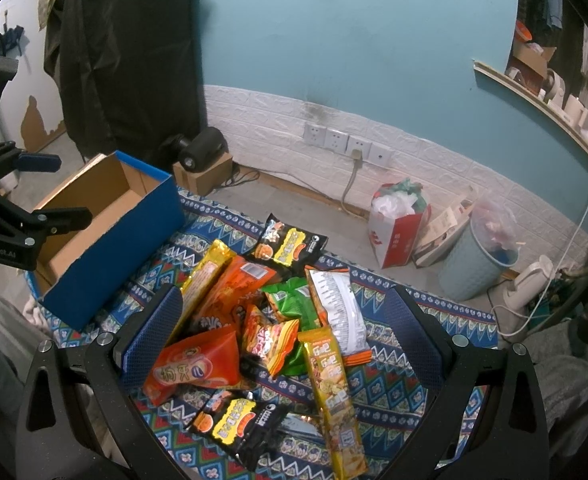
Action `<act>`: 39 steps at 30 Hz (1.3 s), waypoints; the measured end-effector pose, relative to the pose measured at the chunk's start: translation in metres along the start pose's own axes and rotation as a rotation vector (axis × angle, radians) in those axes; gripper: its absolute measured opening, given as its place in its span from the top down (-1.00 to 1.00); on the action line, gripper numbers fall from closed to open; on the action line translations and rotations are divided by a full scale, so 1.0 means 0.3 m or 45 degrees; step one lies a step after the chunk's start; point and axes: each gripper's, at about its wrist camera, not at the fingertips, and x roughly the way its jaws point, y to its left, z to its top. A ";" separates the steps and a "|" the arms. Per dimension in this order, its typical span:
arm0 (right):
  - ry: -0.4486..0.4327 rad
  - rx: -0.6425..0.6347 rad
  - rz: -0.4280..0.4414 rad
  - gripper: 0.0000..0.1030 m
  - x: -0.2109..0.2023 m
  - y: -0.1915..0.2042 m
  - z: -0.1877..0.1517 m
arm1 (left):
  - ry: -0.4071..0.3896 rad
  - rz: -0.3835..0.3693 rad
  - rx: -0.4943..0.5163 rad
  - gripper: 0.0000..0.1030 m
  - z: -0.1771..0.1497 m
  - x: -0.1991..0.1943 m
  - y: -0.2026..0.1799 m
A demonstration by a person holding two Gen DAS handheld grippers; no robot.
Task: Organize snacks
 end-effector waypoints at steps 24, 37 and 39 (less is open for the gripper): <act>0.017 0.006 -0.002 -0.93 0.007 -0.007 -0.022 | 0.021 -0.005 0.001 -0.94 -0.007 0.018 -0.011; 0.049 0.033 -0.010 -0.93 0.013 -0.053 -0.019 | 0.057 -0.027 -0.008 -0.94 -0.010 0.056 -0.022; 0.054 0.037 -0.014 -0.93 0.015 -0.061 -0.023 | 0.066 -0.035 -0.012 -0.94 -0.011 0.070 -0.025</act>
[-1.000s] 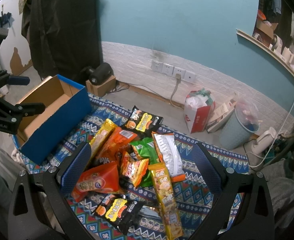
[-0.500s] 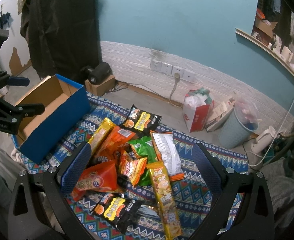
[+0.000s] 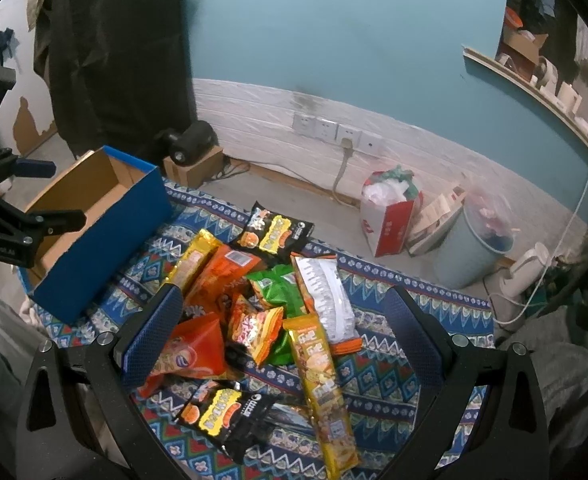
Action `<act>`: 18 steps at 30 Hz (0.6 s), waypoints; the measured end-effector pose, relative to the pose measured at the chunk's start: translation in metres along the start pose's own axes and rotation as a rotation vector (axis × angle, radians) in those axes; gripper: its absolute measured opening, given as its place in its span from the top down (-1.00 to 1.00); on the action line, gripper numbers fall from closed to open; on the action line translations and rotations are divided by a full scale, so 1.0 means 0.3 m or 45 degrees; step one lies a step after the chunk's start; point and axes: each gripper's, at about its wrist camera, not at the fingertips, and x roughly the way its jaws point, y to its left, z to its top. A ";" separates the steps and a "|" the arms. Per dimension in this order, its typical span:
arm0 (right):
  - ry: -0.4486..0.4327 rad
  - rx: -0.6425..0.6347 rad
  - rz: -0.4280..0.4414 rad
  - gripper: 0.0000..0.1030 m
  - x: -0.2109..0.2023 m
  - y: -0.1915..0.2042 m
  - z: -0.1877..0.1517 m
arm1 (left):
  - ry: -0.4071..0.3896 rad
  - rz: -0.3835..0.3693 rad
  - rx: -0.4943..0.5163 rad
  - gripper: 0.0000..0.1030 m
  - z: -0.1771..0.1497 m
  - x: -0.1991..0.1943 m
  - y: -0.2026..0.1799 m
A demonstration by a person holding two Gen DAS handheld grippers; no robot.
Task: Organize snacks
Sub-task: 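Grasp the yellow chip tube with the left tool while the right tool grasps another yellow tube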
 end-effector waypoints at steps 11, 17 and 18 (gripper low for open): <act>0.084 0.034 -0.032 -0.93 0.062 -0.085 -0.048 | 0.171 -0.032 -0.014 -0.94 -0.014 0.192 -0.032; 0.218 0.048 -0.054 -0.89 0.171 -0.157 -0.130 | 0.285 -0.015 -0.011 -0.94 -0.040 0.330 -0.063; 0.243 0.052 -0.051 -0.87 0.194 -0.169 -0.145 | 0.296 -0.011 -0.007 -0.94 -0.040 0.354 -0.069</act>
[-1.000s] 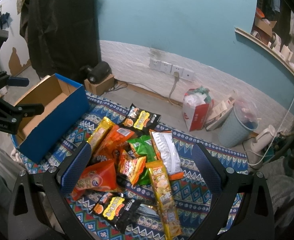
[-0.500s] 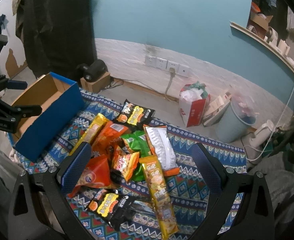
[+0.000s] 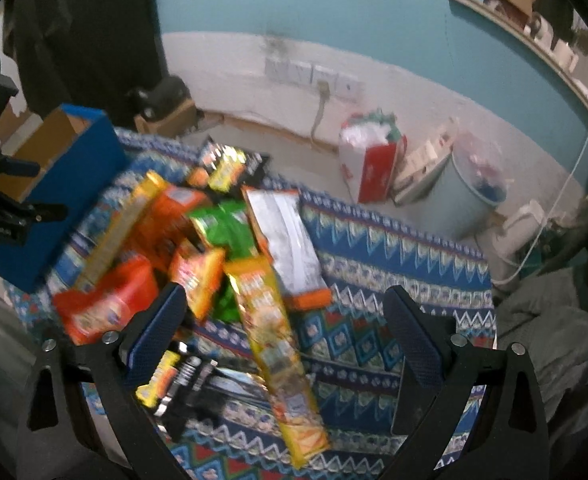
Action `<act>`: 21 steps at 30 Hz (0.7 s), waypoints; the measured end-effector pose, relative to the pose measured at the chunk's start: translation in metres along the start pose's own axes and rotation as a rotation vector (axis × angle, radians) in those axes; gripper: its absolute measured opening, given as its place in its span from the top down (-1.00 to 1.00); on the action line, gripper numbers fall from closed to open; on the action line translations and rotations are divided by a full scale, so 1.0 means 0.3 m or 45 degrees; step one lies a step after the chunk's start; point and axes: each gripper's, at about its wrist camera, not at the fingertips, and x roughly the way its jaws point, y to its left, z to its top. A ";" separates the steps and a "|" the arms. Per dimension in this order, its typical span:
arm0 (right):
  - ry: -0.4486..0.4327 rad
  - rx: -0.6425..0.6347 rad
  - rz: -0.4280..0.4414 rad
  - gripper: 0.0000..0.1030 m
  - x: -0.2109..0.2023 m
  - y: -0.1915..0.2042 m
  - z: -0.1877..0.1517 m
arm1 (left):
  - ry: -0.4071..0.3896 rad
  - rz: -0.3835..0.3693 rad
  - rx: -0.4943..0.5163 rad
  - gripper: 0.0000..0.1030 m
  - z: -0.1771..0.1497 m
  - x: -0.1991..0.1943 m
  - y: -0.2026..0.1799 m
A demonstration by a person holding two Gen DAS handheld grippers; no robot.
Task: Organize snacks
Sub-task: 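Grasp the yellow chip tube with the left tool while the right tool grasps another yellow tube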
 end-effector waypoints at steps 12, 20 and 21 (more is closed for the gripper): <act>0.311 -0.050 0.089 -0.60 0.287 -0.041 -0.156 | 0.097 0.004 0.062 -0.87 -0.014 0.187 -0.050; 0.320 -0.022 0.137 -0.30 0.348 -0.044 -0.161 | 0.150 0.006 0.103 -0.57 -0.006 0.284 -0.090; 0.319 -0.021 0.138 -0.26 0.353 -0.041 -0.166 | 0.147 0.009 0.113 -0.50 -0.004 0.291 -0.097</act>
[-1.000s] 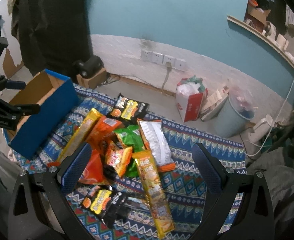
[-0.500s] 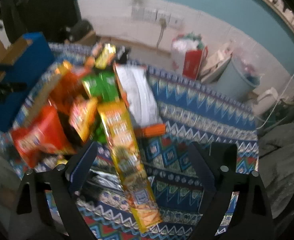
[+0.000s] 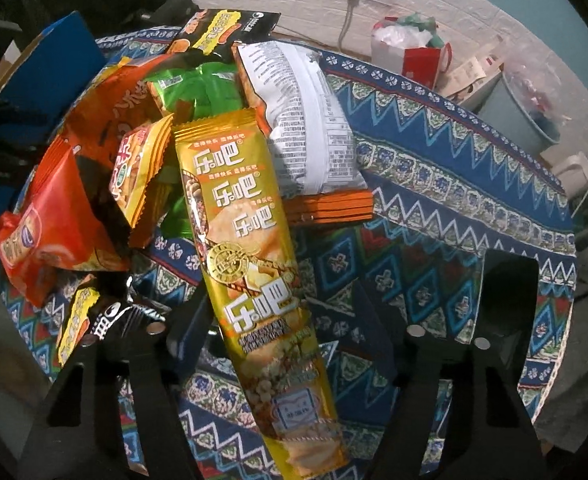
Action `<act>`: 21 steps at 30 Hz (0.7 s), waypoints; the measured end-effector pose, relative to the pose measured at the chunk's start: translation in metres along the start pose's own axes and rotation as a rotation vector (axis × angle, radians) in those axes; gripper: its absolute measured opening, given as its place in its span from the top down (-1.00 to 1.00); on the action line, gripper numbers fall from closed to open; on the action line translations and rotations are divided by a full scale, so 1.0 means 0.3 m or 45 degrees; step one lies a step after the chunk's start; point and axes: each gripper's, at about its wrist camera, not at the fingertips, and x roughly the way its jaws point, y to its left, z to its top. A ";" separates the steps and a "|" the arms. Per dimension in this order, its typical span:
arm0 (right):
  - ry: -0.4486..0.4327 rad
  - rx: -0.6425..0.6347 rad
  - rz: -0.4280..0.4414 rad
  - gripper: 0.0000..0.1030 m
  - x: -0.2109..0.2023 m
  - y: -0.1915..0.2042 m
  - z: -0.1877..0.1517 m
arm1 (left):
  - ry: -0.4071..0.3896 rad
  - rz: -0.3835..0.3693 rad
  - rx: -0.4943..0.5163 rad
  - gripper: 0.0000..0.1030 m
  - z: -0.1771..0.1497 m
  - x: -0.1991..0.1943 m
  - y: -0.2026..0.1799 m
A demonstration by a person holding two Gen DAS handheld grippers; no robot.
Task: Organize snacks
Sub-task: 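Grasp the yellow chip tube with the left tool while the right tool grasps another yellow tube, then carry both yellow tubes over the cardboard box and open both tools to drop them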
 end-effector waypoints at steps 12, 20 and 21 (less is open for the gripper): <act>0.013 0.023 0.027 0.41 0.037 -0.003 -0.001 | -0.014 -0.052 0.107 0.34 0.013 0.025 -0.060; -0.016 0.026 0.016 0.42 -0.038 0.038 -0.004 | -0.073 0.006 0.076 0.45 -0.025 -0.062 -0.022; -0.025 0.030 0.013 0.42 -0.053 0.044 -0.003 | -0.083 0.011 0.079 0.45 -0.030 -0.073 -0.019</act>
